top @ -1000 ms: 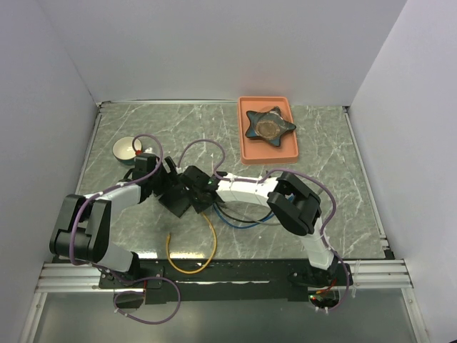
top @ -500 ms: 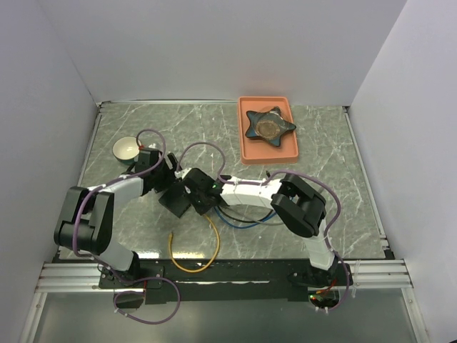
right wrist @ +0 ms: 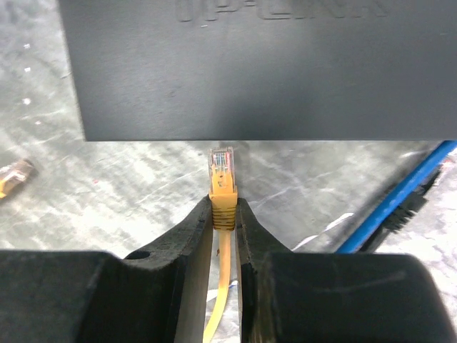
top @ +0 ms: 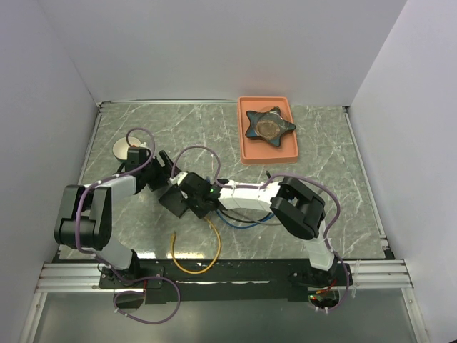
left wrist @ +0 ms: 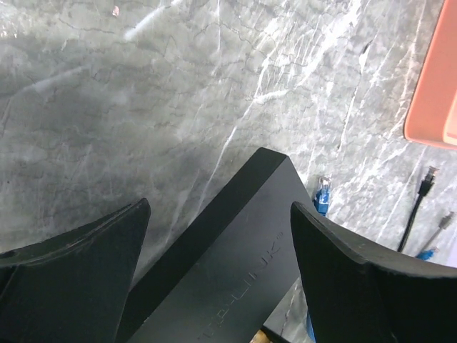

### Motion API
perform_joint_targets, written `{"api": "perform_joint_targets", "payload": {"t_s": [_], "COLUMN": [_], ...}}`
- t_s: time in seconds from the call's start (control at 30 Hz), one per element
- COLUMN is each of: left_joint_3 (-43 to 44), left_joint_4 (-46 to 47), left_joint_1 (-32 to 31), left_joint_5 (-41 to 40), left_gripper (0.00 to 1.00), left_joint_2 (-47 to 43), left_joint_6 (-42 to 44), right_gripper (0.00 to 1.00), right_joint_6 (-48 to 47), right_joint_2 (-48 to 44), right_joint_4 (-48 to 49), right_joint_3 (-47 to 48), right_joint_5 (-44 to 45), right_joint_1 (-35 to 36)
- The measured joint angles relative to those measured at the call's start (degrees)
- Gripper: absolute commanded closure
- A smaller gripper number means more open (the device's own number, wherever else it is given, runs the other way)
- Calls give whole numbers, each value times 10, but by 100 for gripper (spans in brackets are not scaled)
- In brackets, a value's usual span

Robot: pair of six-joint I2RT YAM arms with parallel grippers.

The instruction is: Insert the plug into the switch port

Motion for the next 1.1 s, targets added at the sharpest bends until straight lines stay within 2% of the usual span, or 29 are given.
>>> {"api": "perform_joint_targets", "payload": {"t_s": [0.33, 1.1], "left_joint_3": [-5, -26], "left_joint_4": [35, 78], "left_joint_1": [10, 12], "left_joint_5": [36, 56], "left_gripper": [12, 13], "left_joint_2": [14, 14], "left_joint_6": [2, 2], "right_gripper": [100, 100], "right_joint_6": [-4, 14], "right_joint_2": [0, 22], "right_joint_4": [-12, -30], "right_joint_3": [4, 48], "right_joint_5": [-4, -8], "right_joint_1": [10, 20]}}
